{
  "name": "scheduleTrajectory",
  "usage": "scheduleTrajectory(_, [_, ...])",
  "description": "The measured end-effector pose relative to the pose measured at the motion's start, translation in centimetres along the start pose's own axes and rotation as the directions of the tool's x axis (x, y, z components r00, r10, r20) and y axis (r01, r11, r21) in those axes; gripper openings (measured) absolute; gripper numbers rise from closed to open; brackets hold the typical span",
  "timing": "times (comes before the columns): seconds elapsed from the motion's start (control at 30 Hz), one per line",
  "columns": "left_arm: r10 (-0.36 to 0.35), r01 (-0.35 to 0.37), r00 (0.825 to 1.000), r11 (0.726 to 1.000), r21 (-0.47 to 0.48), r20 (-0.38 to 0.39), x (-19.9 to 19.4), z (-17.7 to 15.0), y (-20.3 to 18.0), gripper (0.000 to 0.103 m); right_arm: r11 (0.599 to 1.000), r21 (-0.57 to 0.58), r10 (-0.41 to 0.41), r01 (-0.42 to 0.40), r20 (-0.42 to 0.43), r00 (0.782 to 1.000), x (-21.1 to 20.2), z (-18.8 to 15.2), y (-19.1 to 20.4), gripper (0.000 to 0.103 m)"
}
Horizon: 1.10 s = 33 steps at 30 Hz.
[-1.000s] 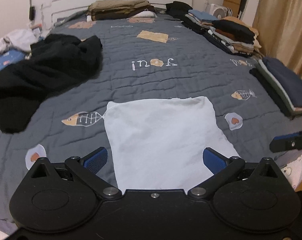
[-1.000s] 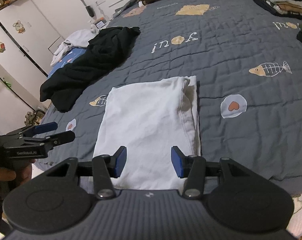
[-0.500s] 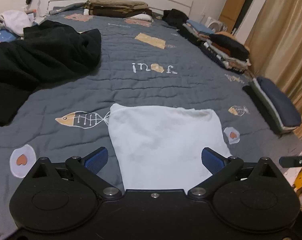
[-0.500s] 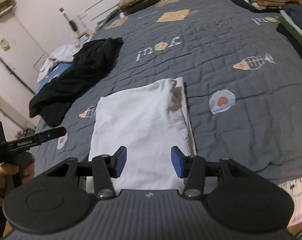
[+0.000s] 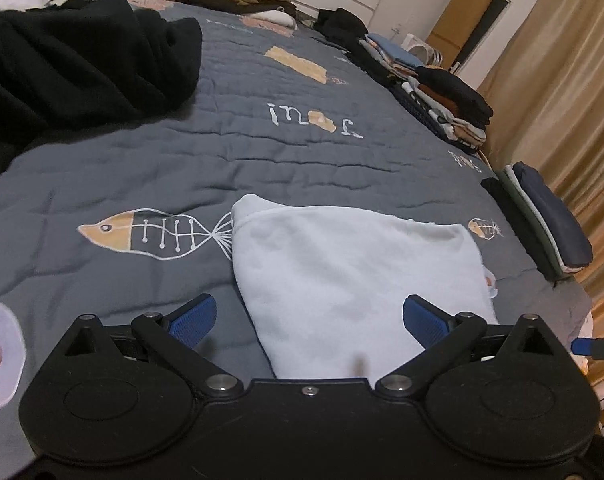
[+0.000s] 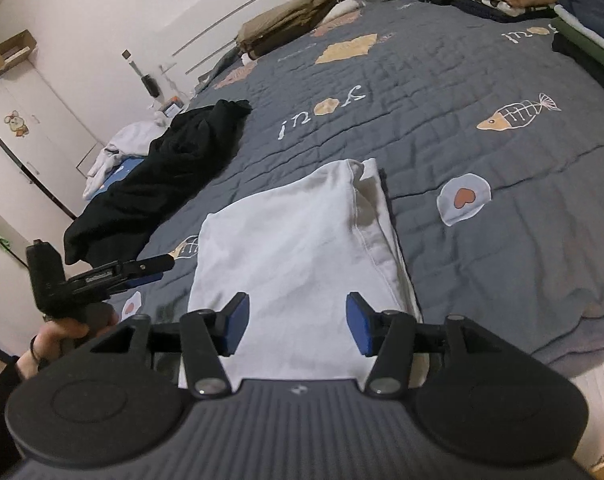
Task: Fold clothes
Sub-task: 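Slide both tools under the folded shirt end and grasp it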
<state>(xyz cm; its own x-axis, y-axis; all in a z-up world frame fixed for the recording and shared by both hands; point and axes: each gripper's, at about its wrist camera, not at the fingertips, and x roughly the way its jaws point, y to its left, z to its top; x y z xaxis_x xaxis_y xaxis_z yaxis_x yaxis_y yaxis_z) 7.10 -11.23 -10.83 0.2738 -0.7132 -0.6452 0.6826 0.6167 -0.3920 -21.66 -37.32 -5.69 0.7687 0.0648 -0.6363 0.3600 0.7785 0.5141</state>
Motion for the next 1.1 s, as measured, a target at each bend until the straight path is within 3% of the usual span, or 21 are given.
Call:
scheduleTrajectory(0.3, [-0.07, 0.07, 0.996, 0.998, -0.001, -0.063, 4.9, 0.0, 2.0, 0.101, 0.999, -0.034, -0.008, 0.008, 0.003, 1.0, 1.5, 0.7, -1.1, 0.07])
scheduleTrajectory(0.47, [-0.061, 0.062, 0.995, 0.998, 0.01, -0.084, 6.7, -0.1, 2.5, 0.103, 1.0, -0.029, -0.01, 0.009, -0.031, 0.999, 2.3, 1.0, -1.6, 0.078])
scheduleTrajectory(0.57, [-0.077, 0.076, 0.992, 0.997, -0.012, -0.098, 7.3, 0.4, 2.5, 0.102, 1.0, -0.008, -0.017, 0.016, -0.051, 0.999, 3.0, 1.0, -2.0, 0.079])
scheduleTrajectory(0.73, [-0.185, 0.182, 0.97, 0.983, -0.036, -0.155, 7.8, 1.2, 1.6, 0.1, 0.999, 0.037, -0.014, 0.017, -0.075, 0.997, 3.3, 0.6, -2.9, 0.079])
scheduleTrajectory(0.8, [-0.179, 0.182, 0.969, 0.983, 0.0, -0.172, 8.0, 0.9, 1.4, 0.098, 0.999, 0.034, -0.01, 0.013, -0.071, 0.997, 3.0, 0.5, -3.1, 0.079])
scheduleTrajectory(0.9, [-0.197, 0.189, 0.967, 0.98, -0.066, -0.161, 8.8, 1.0, 2.6, 0.097, 0.999, 0.048, -0.011, 0.014, -0.073, 0.997, 2.8, 0.8, -4.0, 0.079])
scheduleTrajectory(1.0, [-0.206, 0.19, 0.967, 0.975, -0.119, -0.147, 9.6, 1.6, 2.9, 0.097, 0.999, 0.048, -0.02, 0.026, -0.119, 0.993, 3.3, 1.4, -5.5, 0.079])
scheduleTrajectory(1.1, [-0.186, 0.175, 0.97, 0.981, -0.084, -0.156, 10.0, 1.8, 2.4, 0.099, 0.998, 0.066, 0.022, -0.01, -0.189, 0.982, 4.0, 1.6, -7.5, 0.079])
